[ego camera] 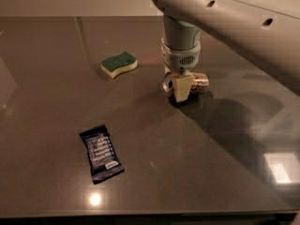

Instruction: Knock orange can over

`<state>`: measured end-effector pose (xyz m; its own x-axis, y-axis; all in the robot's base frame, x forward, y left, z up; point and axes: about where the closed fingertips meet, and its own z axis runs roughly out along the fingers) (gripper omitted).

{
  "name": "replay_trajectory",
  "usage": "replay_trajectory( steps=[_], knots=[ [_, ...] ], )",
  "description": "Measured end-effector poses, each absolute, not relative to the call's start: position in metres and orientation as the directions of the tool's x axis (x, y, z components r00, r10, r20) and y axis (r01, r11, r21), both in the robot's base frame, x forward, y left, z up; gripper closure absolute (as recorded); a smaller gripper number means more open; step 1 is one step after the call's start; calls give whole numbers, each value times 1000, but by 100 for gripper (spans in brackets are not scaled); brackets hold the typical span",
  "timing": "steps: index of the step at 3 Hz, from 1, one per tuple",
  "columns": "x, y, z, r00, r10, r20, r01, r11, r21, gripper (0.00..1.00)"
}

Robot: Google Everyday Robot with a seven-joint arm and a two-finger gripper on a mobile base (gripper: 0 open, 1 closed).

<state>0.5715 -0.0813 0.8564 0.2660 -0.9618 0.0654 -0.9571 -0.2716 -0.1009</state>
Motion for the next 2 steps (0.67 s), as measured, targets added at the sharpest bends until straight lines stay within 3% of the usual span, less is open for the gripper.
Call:
replay_trajectory(
  steps=[1,2],
  knots=[
    [573,-81,857,265,-962,64,-957,-271,-108,0],
    [573,-81,857,265,-962,63,-957,-271,-108,0]
  ],
)
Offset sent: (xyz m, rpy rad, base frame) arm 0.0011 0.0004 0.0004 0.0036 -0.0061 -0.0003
